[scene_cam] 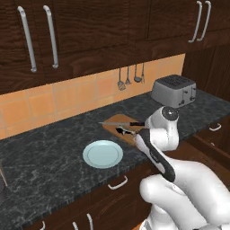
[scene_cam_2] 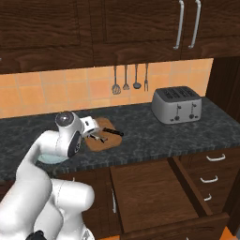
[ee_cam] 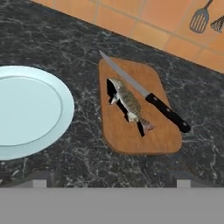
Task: Pick up the knife from the drawer and place it on the cutting board. Then place the meat from the plate to the cutting board.
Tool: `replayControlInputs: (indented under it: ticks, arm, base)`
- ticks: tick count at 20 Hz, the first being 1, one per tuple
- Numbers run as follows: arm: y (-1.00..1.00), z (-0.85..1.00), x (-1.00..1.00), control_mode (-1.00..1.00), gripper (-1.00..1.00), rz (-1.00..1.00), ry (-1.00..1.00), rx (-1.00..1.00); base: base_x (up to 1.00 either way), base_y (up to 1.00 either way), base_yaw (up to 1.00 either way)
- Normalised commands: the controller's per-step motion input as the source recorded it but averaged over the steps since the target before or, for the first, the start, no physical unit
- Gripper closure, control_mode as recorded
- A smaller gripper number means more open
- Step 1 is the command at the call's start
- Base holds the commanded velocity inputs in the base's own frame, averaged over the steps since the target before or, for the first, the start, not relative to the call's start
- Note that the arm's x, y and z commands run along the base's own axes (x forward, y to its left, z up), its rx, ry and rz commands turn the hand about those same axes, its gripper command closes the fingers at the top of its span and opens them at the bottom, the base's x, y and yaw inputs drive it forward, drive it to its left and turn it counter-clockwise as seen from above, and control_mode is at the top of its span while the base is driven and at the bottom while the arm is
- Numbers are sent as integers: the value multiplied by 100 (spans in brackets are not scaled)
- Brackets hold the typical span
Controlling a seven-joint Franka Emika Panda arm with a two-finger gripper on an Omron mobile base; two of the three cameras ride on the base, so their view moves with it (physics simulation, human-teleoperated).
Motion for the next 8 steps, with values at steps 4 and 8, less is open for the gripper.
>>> replayControlInputs:
  ticks: [4,8]
  arm:
    - [-13,38,-87,-100,-100,-2,-2,0]
    - [-26,21,-98,-100,-100,0,-5,2]
  base:
    - [0,0,0]
    - [0,0,0]
